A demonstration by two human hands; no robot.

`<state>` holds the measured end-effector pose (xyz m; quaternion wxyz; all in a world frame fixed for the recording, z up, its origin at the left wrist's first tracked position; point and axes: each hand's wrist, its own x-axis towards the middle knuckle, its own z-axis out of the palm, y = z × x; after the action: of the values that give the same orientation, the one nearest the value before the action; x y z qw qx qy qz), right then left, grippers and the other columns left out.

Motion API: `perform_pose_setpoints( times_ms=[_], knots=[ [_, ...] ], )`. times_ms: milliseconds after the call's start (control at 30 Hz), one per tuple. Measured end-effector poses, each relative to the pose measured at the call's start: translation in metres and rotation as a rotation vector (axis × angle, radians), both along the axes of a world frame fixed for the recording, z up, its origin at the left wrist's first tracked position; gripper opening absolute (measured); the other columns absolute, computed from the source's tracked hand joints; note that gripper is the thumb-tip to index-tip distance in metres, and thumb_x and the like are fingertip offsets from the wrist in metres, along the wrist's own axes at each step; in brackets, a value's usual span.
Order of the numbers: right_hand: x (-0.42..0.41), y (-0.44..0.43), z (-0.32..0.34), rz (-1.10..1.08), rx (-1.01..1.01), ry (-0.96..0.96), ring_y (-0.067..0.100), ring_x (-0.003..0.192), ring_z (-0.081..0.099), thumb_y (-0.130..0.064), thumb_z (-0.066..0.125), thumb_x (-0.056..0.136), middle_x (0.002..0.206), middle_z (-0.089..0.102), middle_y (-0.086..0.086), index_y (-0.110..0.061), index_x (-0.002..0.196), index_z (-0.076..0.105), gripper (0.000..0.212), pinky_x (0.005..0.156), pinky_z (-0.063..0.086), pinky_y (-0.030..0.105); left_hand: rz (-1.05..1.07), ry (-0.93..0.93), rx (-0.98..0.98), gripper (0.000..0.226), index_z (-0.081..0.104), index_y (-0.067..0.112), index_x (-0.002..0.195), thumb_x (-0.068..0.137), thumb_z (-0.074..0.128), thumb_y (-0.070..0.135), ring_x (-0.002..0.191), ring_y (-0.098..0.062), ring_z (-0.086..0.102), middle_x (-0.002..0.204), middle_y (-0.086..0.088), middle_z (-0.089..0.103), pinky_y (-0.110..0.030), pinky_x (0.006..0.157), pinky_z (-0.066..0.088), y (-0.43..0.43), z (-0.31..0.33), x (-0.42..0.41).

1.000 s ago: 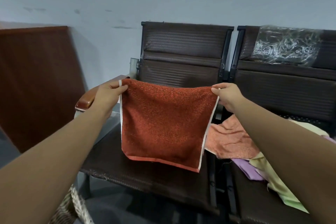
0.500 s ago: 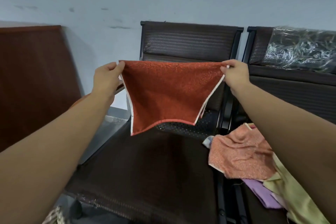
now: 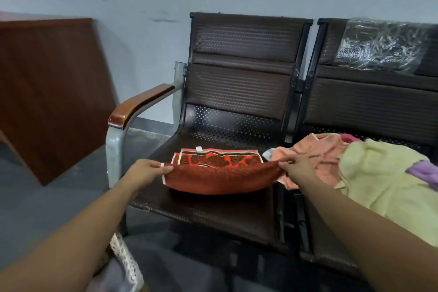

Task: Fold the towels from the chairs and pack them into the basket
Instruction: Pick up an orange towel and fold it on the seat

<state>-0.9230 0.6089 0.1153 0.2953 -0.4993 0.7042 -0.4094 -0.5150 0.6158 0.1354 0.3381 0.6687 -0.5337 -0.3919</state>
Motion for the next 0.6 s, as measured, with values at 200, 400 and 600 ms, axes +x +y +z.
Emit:
perform_pose_setpoints(
  times_ms=[200, 400, 600],
  knots=[
    [-0.003, 0.013, -0.015, -0.010, 0.103, -0.116, 0.029, 0.072, 0.056, -0.007, 0.071, 0.090, 0.074, 0.064, 0.018, -0.011, 0.073, 0.069, 0.017, 0.067, 0.045, 0.043, -0.089, 0.022, -0.010, 0.003, 0.075, 0.012, 0.089, 0.088, 0.074, 0.015, 0.069, -0.010, 0.062, 0.063, 0.008, 0.071, -0.020, 0.065, 0.048, 0.019, 0.002, 0.009],
    [-0.005, 0.024, -0.008, 0.002, 0.103, -0.257, 0.028, 0.075, 0.056, -0.007, 0.065, 0.094, 0.083, 0.062, 0.018, -0.004, 0.086, 0.067, 0.009, 0.066, 0.041, 0.040, -0.045, 0.010, -0.023, 0.031, 0.058, 0.010, 0.088, 0.077, 0.085, 0.016, 0.069, -0.020, 0.060, 0.080, -0.010, 0.069, -0.034, 0.069, 0.050, 0.024, -0.001, 0.015],
    [-0.004, 0.023, 0.002, -0.077, 0.064, -0.474, 0.022, 0.067, 0.055, 0.004, 0.056, 0.092, 0.072, 0.058, 0.008, -0.011, 0.071, 0.060, 0.027, 0.069, 0.044, 0.039, -0.267, -0.058, -0.044, 0.011, 0.076, 0.020, 0.093, 0.092, 0.070, 0.029, 0.077, -0.018, 0.060, 0.083, -0.003, 0.073, -0.031, 0.073, 0.043, 0.033, 0.008, 0.015]
  ],
)
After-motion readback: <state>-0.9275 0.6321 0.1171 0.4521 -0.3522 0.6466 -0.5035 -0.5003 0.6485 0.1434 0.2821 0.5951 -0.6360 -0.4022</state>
